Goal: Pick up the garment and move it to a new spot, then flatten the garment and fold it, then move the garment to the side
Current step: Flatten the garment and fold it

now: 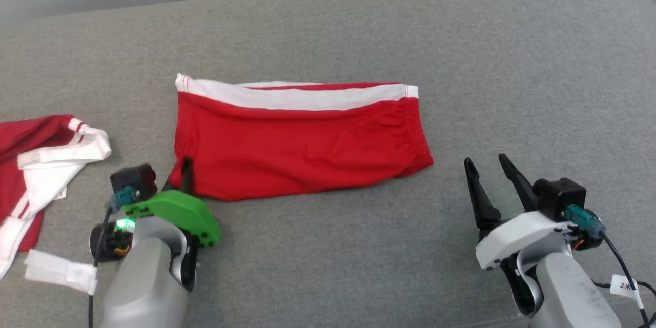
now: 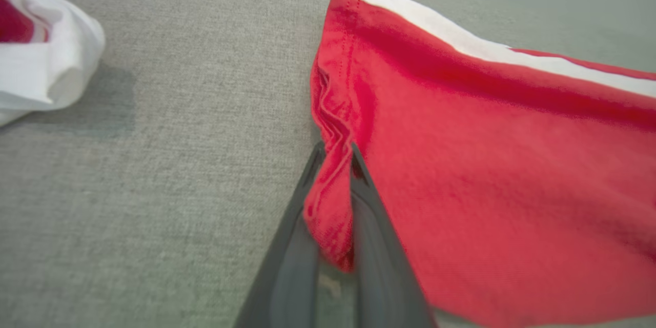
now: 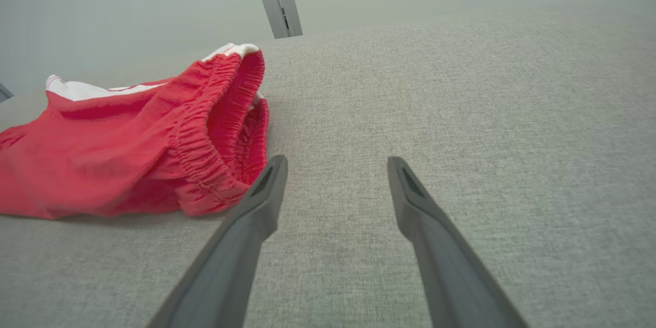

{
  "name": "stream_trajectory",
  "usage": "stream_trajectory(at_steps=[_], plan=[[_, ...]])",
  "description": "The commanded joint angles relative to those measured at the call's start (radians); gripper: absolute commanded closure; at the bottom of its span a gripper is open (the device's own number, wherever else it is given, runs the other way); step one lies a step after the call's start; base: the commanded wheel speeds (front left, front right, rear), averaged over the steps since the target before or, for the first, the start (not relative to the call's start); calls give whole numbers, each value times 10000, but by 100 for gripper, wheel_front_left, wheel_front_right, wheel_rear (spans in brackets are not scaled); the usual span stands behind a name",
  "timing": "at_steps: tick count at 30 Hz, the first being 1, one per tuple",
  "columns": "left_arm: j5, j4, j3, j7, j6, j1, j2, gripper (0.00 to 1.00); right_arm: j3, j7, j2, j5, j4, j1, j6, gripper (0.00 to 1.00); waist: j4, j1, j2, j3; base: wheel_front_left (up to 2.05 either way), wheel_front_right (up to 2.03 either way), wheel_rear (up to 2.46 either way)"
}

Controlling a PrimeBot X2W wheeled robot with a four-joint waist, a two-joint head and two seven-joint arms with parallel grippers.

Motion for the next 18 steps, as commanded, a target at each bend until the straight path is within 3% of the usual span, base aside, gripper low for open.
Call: stream_trajectory(at_steps=[1,9,10,11,18], plan=[[-84,-290,108,-29,74,515,29,100,-41,-21,-35,-32,50,251,-15,0,652,0,0,-768,0,0,0],[-573,-2071,-81,-32,161,2379,-25,100,9,-21,-38,-62,58,693,-15,0,1178,0,0,-967,0,0,0],[-673,-2247,-257,-32,194,2531,-25,71,81,-21,-36,-30,28,649,-15,0,1223,0,0,-948,0,0,0],[-752,-2405,-390,-33,255,2634,-24,0,177,-20,-35,30,0,586,-15,0,1258,0,0,-924,0,0,0],[-785,-4201,-1211,-21,784,3157,-21,0,962,-20,-39,490,-220,-312,-15,0,1648,0,0,-587,0,0,0]])
